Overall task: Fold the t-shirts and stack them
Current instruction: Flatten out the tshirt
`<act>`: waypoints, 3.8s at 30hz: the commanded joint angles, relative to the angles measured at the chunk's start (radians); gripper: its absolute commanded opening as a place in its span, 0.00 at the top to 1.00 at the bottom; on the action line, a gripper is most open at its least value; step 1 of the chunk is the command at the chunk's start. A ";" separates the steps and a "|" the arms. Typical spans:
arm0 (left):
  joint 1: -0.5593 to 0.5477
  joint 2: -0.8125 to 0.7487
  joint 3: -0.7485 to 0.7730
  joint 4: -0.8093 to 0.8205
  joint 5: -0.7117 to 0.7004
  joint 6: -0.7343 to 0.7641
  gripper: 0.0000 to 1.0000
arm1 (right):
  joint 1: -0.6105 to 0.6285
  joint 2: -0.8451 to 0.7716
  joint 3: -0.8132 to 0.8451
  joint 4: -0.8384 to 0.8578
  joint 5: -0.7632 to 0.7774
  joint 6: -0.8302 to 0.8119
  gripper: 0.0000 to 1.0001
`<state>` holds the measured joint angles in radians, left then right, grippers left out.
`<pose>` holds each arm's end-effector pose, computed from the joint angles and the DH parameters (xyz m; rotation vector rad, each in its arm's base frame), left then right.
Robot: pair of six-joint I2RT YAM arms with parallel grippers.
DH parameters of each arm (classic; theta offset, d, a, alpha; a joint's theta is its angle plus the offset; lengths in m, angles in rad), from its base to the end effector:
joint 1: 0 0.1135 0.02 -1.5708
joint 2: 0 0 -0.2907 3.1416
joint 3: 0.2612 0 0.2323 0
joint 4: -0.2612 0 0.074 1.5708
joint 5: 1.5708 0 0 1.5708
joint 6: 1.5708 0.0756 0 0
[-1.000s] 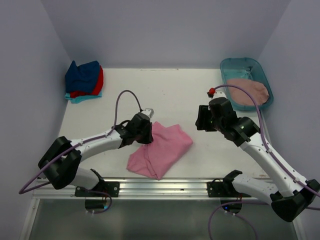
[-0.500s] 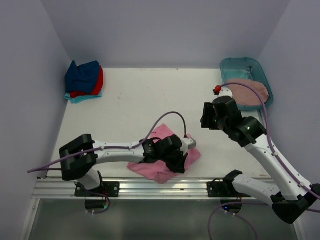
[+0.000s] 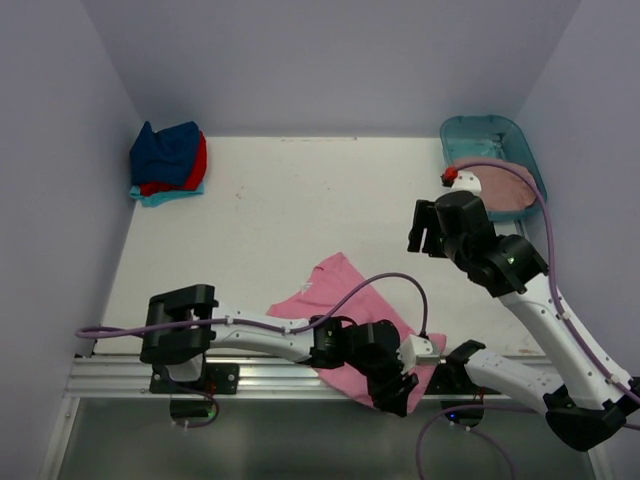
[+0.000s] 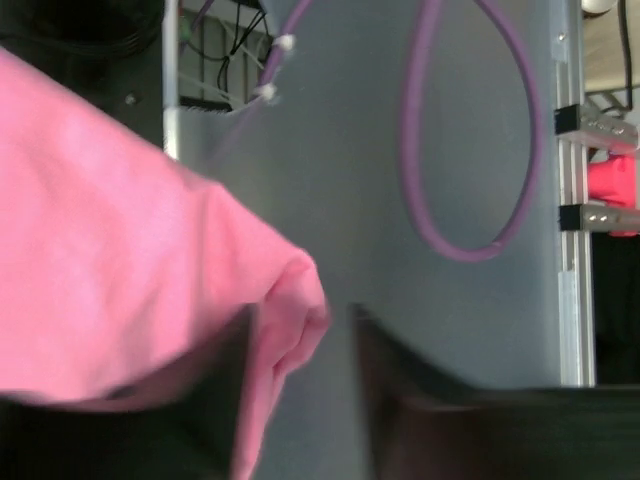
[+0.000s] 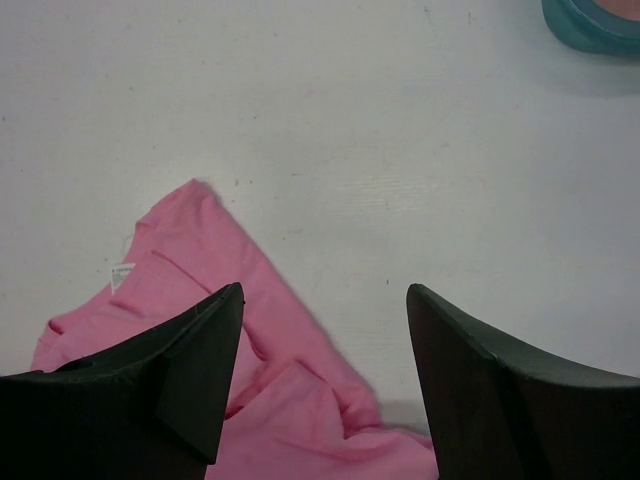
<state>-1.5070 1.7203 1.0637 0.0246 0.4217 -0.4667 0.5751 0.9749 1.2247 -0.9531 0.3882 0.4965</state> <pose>-0.0058 -0.3942 0.2270 1.5348 2.1125 -1.4048 0.1576 0.0681 0.3746 0.1141 2.2137 0.1489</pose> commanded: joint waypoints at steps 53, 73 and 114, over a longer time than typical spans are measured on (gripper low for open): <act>1.048 0.193 0.214 -0.373 -0.724 -0.250 1.00 | -0.001 -0.025 -0.074 0.037 0.054 -0.003 0.47; 1.136 0.002 -0.047 -0.269 -0.687 -0.305 1.00 | 0.297 0.705 0.033 0.429 -0.330 0.001 0.46; 1.226 -0.030 -0.139 -0.206 -0.590 -0.274 1.00 | 0.466 0.699 0.059 0.216 0.038 0.212 1.00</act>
<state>-0.3016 1.7256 0.9421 -0.1745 -0.1333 -0.7490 1.0374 1.8408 1.2964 -0.6205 0.2478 0.6533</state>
